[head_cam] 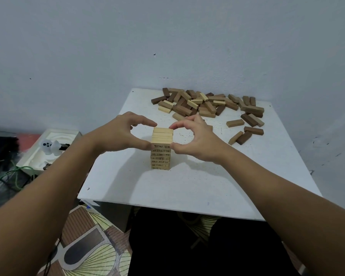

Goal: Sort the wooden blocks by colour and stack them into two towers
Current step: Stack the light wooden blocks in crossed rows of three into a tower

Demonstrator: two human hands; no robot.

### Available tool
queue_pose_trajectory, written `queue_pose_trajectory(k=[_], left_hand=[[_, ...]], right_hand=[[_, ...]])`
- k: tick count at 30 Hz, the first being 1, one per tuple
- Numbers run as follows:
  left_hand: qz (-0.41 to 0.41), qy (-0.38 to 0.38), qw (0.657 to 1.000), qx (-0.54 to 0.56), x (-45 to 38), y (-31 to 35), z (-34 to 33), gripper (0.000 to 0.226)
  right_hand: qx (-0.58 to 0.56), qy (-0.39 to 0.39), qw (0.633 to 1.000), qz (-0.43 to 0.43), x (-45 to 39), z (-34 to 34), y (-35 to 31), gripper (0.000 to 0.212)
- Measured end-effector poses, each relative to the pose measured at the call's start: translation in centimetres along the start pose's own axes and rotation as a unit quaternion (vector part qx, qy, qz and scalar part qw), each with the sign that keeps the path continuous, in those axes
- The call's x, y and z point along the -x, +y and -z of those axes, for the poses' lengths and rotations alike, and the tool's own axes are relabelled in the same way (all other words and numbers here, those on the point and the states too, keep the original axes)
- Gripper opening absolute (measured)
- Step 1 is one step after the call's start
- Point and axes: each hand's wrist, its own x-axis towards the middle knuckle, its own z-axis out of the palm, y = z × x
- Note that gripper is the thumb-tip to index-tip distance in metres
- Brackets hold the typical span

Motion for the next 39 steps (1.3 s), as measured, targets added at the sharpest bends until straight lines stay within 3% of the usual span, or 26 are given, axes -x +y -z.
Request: queue_pose_trajectory(k=[12,17,19,23,26,32,36,39], left_hand=[[0.008,0.009,0.999,0.047,0.2,-0.3,-0.6,0.055],[0.014,-0.002,0.998,0.055,0.7,-0.5,-0.3,0.069],[0.014,0.012,0.994,0.11,1.1,-0.3,-0.3,0.073],[0.03,0.145,0.927,0.344,0.7,0.7,-2.1,0.065],[0.071,0.219,0.89,0.394,-0.2,2.1,-4.9,0.067],[0.11,0.217,0.851,0.466,-0.2,4.6,-8.6,0.079],[0.113,0.22,0.843,0.478,-0.2,5.2,-8.9,0.083],[0.114,0.222,0.845,0.472,-0.2,5.4,-8.9,0.085]], right_hand=[[0.004,-0.007,1.0,0.01,0.2,0.2,-0.1,0.051],[-0.014,0.004,1.0,0.02,0.4,0.3,0.2,0.059],[-0.061,0.034,0.997,0.016,0.5,-0.1,0.3,0.058],[-0.242,0.084,0.966,-0.024,0.9,-2.5,-0.2,0.058],[-0.34,0.106,0.932,-0.064,1.1,-4.9,-1.4,0.052],[-0.422,0.085,0.897,-0.099,1.0,-6.8,-2.8,0.059],[-0.428,0.08,0.894,-0.109,1.6,-6.3,-4.5,0.034],[-0.419,0.094,0.896,-0.116,2.2,-5.8,-5.4,0.038]])
